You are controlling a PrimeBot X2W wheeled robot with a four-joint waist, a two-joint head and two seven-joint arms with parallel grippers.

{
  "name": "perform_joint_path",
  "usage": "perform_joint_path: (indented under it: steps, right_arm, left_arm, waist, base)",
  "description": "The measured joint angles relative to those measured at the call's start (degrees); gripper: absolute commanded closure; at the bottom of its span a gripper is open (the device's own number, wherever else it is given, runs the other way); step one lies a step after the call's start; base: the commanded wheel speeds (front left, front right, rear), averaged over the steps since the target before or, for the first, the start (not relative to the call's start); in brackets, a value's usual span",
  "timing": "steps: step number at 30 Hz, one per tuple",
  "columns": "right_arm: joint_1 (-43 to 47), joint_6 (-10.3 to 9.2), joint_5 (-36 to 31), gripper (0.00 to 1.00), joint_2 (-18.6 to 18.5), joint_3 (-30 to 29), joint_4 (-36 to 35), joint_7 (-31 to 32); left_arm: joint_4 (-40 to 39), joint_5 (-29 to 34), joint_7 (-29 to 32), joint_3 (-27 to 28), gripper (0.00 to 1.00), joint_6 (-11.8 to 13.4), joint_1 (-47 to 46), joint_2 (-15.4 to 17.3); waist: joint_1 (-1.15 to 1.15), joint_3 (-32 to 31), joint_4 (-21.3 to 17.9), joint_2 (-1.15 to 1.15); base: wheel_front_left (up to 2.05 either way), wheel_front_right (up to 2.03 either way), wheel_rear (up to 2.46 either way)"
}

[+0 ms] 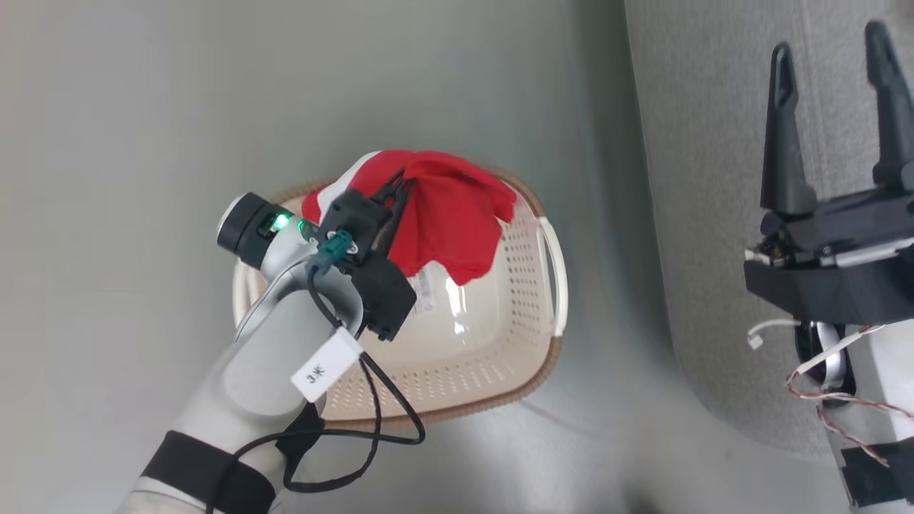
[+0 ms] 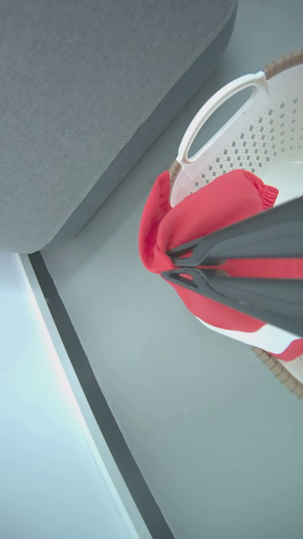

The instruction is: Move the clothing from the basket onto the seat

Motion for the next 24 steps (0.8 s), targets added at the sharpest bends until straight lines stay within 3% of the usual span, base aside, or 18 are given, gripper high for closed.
perform_joint_path:
  steps: [13,24]
  right_arm:
    - [3.1,1.94,1.5,0.00,2.1,2.0,7.7,0.0]
    - [5.6,3.85,3.0,0.00,2.9,3.0,14.0,0.0]
  left_arm:
    - [-8.2,-2.4,0.0,3.7,1.00,-0.9,1.2,-0.2]
    - [-10.0,-3.8,0.0,3.9,1.00,-1.5,2.3,-0.1]
  waist:
    - [0.00,-11.2,3.3,0.00]
    - [0.00,-20.8,4.8,0.00]
  base:
    - [0.00,0.00,0.00]
    - [0.00,0.00,0.00]
